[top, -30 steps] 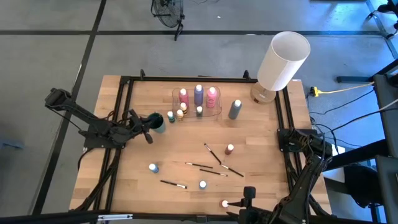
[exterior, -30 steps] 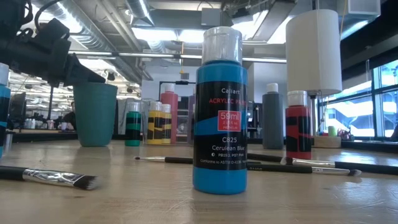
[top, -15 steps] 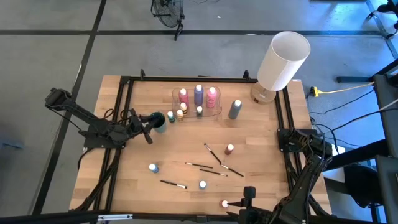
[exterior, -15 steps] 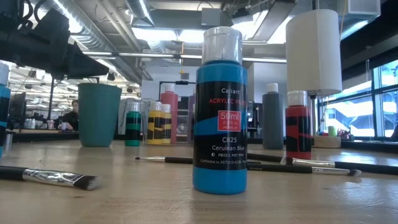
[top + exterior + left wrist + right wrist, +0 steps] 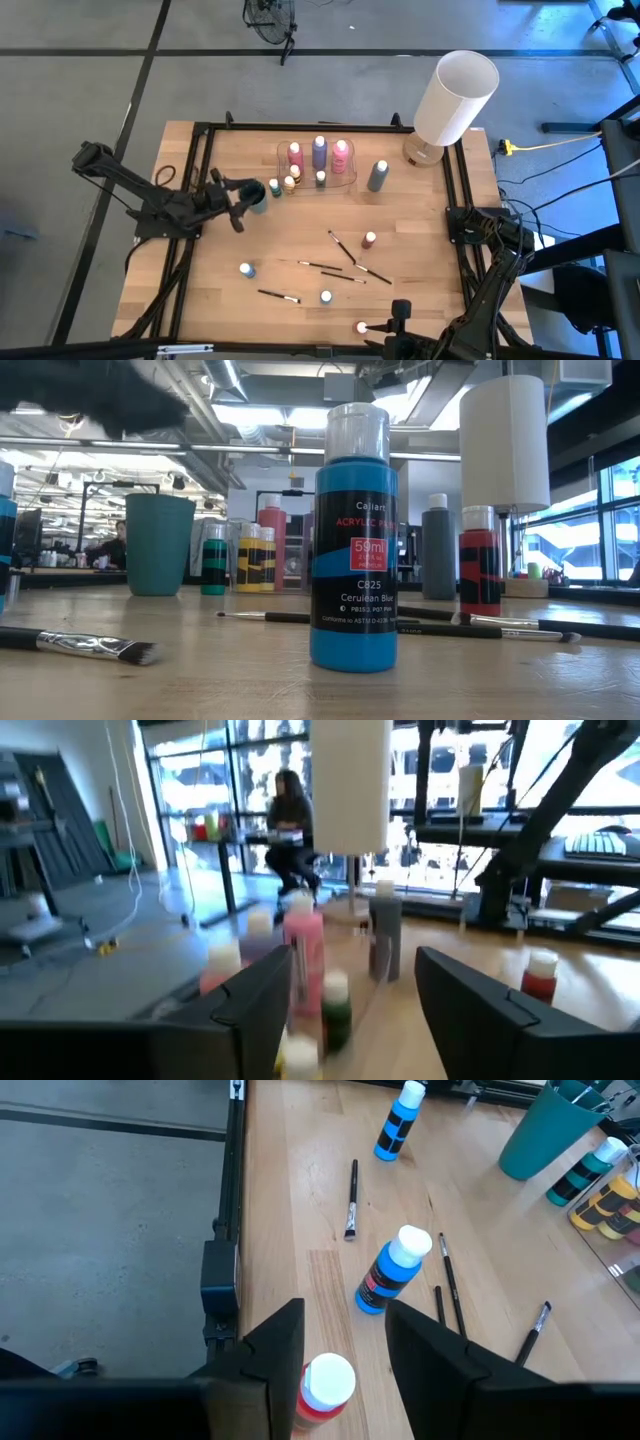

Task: Pick & Place Paint Supplies
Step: Put the light blue paint bottle into the transparent bin

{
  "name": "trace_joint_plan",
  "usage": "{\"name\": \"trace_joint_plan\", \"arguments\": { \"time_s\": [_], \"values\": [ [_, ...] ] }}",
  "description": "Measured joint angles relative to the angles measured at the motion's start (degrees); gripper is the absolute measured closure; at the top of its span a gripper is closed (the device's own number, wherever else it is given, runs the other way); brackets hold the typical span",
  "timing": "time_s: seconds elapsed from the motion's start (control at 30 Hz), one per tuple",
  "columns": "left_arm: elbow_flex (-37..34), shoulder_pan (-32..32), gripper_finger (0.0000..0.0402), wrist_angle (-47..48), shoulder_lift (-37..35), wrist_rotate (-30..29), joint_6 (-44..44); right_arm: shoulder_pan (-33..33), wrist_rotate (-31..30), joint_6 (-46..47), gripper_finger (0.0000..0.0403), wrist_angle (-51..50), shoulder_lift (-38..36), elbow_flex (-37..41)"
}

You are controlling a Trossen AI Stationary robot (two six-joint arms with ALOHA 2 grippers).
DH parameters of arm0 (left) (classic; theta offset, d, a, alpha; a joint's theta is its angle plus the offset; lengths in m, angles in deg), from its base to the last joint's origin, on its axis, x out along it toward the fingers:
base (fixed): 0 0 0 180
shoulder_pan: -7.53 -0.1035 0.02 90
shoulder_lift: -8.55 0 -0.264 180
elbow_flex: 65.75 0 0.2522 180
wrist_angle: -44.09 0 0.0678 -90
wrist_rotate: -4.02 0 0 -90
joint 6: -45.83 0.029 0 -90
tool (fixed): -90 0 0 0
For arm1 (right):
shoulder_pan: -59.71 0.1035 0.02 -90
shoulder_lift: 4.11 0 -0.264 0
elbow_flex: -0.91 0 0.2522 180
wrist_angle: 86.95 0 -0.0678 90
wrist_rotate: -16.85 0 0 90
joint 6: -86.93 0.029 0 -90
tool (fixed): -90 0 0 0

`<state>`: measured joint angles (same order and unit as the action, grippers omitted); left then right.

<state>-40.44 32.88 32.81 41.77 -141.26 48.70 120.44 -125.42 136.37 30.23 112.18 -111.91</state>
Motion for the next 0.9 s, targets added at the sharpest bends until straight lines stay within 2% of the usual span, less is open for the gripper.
{"name": "trace_joint_plan", "arguments": {
  "time_s": [0.13, 0.3, 0.57, 0.77, 0.9],
  "values": [
    [9.91, 0.00, 0.0184, 11.57, 0.54, 1.49, 2.39, 0.00, 0.00, 0.01, 0.0259, 0.00, 0.00, 0.00],
    [25.25, -0.77, 0.0183, 35.35, 4.94, 3.46, 0.35, -0.02, 0.00, 1.20, 0.0259, 0.02, 0.00, 0.00],
    [50.59, -9.37, 0.0195, 67.44, 19.87, 21.42, -5.18, -0.02, 0.00, 3.69, 0.0259, 0.03, 0.00, 0.00],
    [70.52, -20.43, 0.0198, 84.80, 34.77, 30.75, -6.69, -0.02, 0.00, 5.52, 0.0259, 0.04, 0.00, 0.00],
    [79.80, -28.48, 0.0199, 97.21, 43.83, 40.17, -6.83, -0.02, 0.12, 5.65, 0.0259, 0.41, 0.00, 0.00]
  ]
}}
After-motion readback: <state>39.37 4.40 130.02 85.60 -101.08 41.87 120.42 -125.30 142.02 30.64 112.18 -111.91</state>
